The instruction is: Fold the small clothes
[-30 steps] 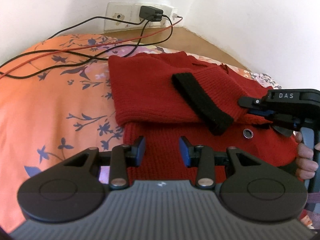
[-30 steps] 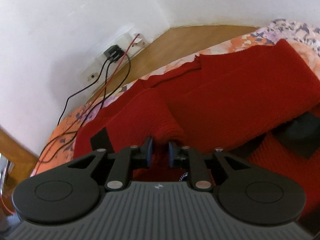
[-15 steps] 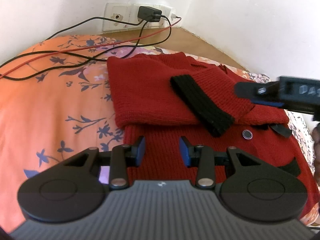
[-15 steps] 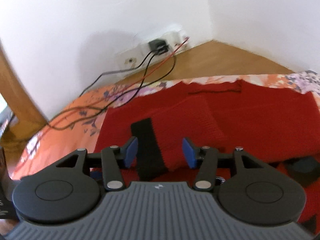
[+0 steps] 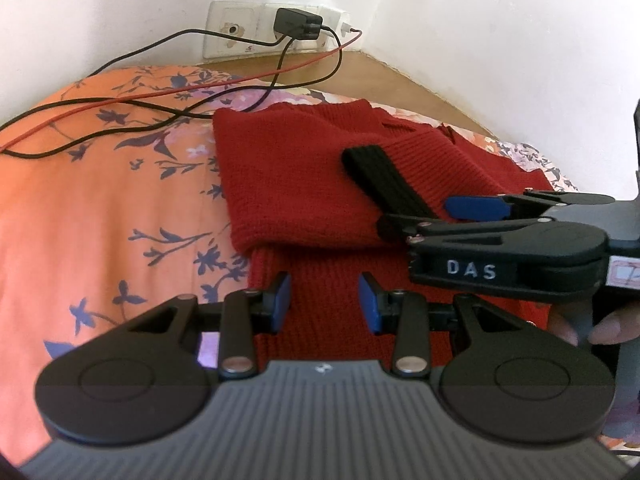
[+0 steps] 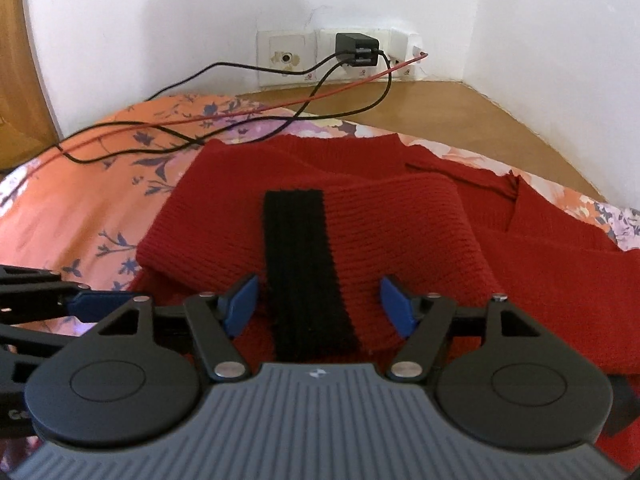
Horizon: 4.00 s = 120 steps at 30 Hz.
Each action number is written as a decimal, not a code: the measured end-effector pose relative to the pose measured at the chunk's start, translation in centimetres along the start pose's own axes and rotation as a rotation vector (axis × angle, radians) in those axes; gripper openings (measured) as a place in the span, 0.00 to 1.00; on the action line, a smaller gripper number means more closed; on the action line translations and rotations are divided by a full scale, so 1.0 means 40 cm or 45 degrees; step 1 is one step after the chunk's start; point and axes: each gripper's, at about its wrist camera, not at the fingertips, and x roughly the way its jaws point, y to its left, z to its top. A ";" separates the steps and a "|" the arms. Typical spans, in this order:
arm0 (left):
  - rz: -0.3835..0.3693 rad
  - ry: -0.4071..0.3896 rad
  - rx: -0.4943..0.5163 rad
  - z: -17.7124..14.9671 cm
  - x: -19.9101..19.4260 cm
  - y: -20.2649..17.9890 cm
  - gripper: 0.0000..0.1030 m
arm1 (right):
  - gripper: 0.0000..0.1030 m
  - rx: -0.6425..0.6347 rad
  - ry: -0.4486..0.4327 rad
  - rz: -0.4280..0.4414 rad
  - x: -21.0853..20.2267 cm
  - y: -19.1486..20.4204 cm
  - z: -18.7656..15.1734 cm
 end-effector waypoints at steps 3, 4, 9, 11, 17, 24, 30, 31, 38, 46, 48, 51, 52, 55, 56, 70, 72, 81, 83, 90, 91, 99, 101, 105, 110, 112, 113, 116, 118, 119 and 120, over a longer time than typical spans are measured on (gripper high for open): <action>-0.005 0.001 -0.001 0.000 0.000 0.002 0.38 | 0.64 0.007 0.001 -0.031 0.008 0.000 0.004; -0.007 0.001 -0.001 0.000 0.000 0.003 0.38 | 0.62 0.015 0.000 -0.035 0.010 -0.002 0.006; -0.013 0.001 -0.001 0.000 0.001 0.005 0.38 | 0.39 0.070 -0.018 -0.050 0.003 -0.019 0.008; -0.011 0.000 0.000 -0.001 0.001 0.005 0.38 | 0.25 0.121 -0.022 -0.042 -0.004 -0.037 0.009; -0.005 0.002 0.000 0.000 -0.001 0.000 0.38 | 0.15 0.284 -0.031 0.013 -0.032 -0.106 0.012; -0.005 -0.021 0.003 0.008 -0.020 -0.018 0.38 | 0.15 0.403 -0.132 0.049 -0.107 -0.182 0.032; 0.000 -0.026 0.015 0.016 -0.019 -0.049 0.38 | 0.14 0.430 -0.213 0.051 -0.177 -0.251 0.054; 0.002 -0.026 0.017 0.016 -0.017 -0.054 0.38 | 0.14 0.439 -0.221 0.051 -0.186 -0.263 0.057; 0.003 -0.020 0.015 0.016 0.006 -0.089 0.38 | 0.13 0.500 -0.265 0.061 -0.234 -0.359 0.063; 0.063 -0.015 0.031 0.018 0.050 -0.125 0.38 | 0.13 0.549 -0.353 0.123 -0.292 -0.441 0.090; 0.089 -0.021 0.047 0.019 0.058 -0.132 0.38 | 0.12 0.554 -0.391 0.129 -0.312 -0.458 0.099; 0.128 -0.029 0.063 0.021 0.067 -0.137 0.38 | 0.12 0.571 -0.433 0.125 -0.333 -0.488 0.104; 0.140 -0.030 0.064 0.022 0.071 -0.138 0.38 | 0.12 0.580 -0.440 0.123 -0.336 -0.500 0.101; 0.176 -0.032 0.068 0.024 0.079 -0.136 0.38 | 0.12 0.630 -0.420 0.110 -0.323 -0.541 0.085; 0.188 -0.031 0.068 0.024 0.081 -0.135 0.38 | 0.12 0.650 -0.405 0.100 -0.312 -0.551 0.076; 0.242 -0.019 0.087 0.024 0.085 -0.140 0.38 | 0.13 0.970 -0.171 -0.016 -0.128 -0.692 -0.117; 0.239 -0.010 0.092 0.027 0.080 -0.144 0.38 | 0.13 1.009 -0.148 -0.024 -0.105 -0.705 -0.138; 0.147 -0.040 0.095 0.058 0.035 -0.177 0.38 | 0.25 1.048 -0.108 -0.075 -0.085 -0.733 -0.178; 0.129 -0.055 0.082 0.070 0.027 -0.181 0.38 | 0.27 0.999 -0.128 -0.136 -0.117 -0.725 -0.164; 0.153 -0.084 0.072 0.108 0.053 -0.184 0.38 | 0.28 0.773 -0.229 -0.124 -0.188 -0.691 -0.134; 0.156 -0.082 0.067 0.110 0.061 -0.182 0.38 | 0.28 0.737 -0.225 -0.114 -0.186 -0.683 -0.132; 0.232 -0.045 0.067 0.104 0.124 -0.176 0.38 | 0.29 0.552 -0.089 -0.142 -0.099 -0.658 -0.171; 0.252 -0.057 0.078 0.103 0.130 -0.180 0.38 | 0.29 0.512 -0.119 -0.147 -0.089 -0.653 -0.185; 0.275 -0.068 0.044 0.104 0.136 -0.182 0.38 | 0.30 0.490 -0.131 -0.146 -0.087 -0.650 -0.190; 0.314 -0.088 0.014 0.097 0.121 -0.194 0.38 | 0.64 0.567 -0.152 0.005 -0.108 -0.676 -0.195; 0.335 -0.097 -0.002 0.092 0.105 -0.203 0.38 | 0.76 0.568 -0.166 0.073 -0.127 -0.677 -0.195; 0.345 -0.105 -0.013 0.089 0.093 -0.208 0.38 | 0.79 0.549 -0.177 0.090 -0.141 -0.673 -0.194; 0.362 -0.124 -0.048 0.074 0.054 -0.216 0.38 | 0.81 0.506 -0.199 0.129 -0.178 -0.661 -0.191; 0.356 -0.122 -0.073 0.061 0.029 -0.217 0.38 | 0.82 0.505 -0.209 0.155 -0.203 -0.652 -0.193; 0.353 -0.114 -0.085 0.056 0.018 -0.217 0.38 | 0.82 0.508 -0.207 0.169 -0.219 -0.648 -0.195; 0.349 -0.108 -0.097 0.050 0.006 -0.217 0.38 | 0.83 0.506 -0.202 0.182 -0.234 -0.643 -0.198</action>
